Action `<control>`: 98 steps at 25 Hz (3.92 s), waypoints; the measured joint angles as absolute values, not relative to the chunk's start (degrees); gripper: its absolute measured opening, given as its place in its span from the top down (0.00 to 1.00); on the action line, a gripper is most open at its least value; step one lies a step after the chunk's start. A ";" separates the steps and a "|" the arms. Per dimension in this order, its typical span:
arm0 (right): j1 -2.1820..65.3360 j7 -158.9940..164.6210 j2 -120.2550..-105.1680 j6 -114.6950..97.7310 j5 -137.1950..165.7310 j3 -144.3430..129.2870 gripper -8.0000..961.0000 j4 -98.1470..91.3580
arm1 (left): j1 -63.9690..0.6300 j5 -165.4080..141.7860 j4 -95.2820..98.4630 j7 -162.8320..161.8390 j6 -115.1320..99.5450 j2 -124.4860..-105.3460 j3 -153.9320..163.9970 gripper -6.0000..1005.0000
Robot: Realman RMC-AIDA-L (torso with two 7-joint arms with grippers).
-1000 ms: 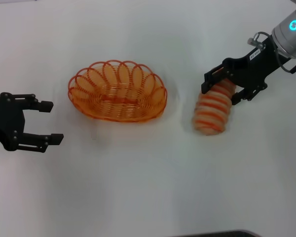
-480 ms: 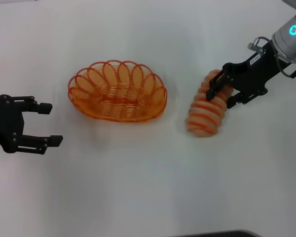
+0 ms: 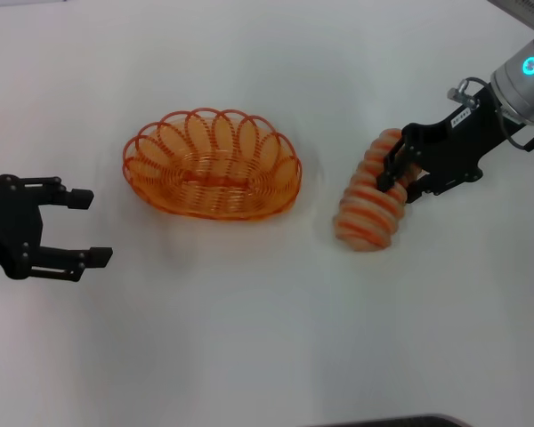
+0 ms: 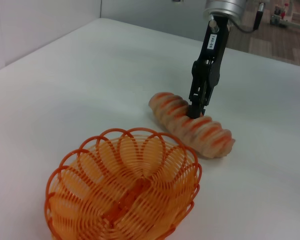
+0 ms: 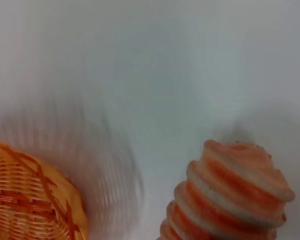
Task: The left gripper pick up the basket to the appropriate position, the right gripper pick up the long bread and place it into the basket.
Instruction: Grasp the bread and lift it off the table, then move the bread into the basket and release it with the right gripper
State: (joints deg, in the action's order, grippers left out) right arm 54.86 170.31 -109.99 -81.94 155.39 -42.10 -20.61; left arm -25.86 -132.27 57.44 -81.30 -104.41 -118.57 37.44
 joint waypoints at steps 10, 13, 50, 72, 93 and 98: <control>54.28 171.25 -109.63 -82.06 155.70 -42.32 0.42 -20.66 | -25.56 -132.27 57.50 -81.30 -104.41 -118.65 37.44 0.16; 54.16 171.23 -109.62 -81.87 155.69 -42.34 0.36 -20.66 | -25.58 -132.28 57.57 -81.30 -104.41 -118.65 37.45 0.17; 53.35 152.02 -109.14 -90.41 153.49 -42.39 0.76 -43.20 | -26.18 -131.69 57.56 -83.32 -104.63 -118.97 36.98 0.17; 67.50 125.16 -113.90 -98.63 151.03 -61.45 0.86 -46.10 | -26.30 -131.46 57.56 -85.07 -105.86 -119.38 34.71 0.17; 72.81 119.96 -120.14 -86.95 152.01 -69.29 0.87 -46.32 | -27.06 -131.49 57.66 -85.12 -106.12 -119.28 33.75 0.17; 73.10 119.58 -120.15 -86.65 148.57 -71.19 0.87 -46.08 | -27.12 -131.49 57.66 -84.86 -106.06 -119.32 33.58 0.17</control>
State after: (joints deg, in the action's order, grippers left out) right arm 73.10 119.58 -120.15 -86.65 148.57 -71.19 -46.08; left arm -27.12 -131.49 57.66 -84.86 -106.06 -119.32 33.58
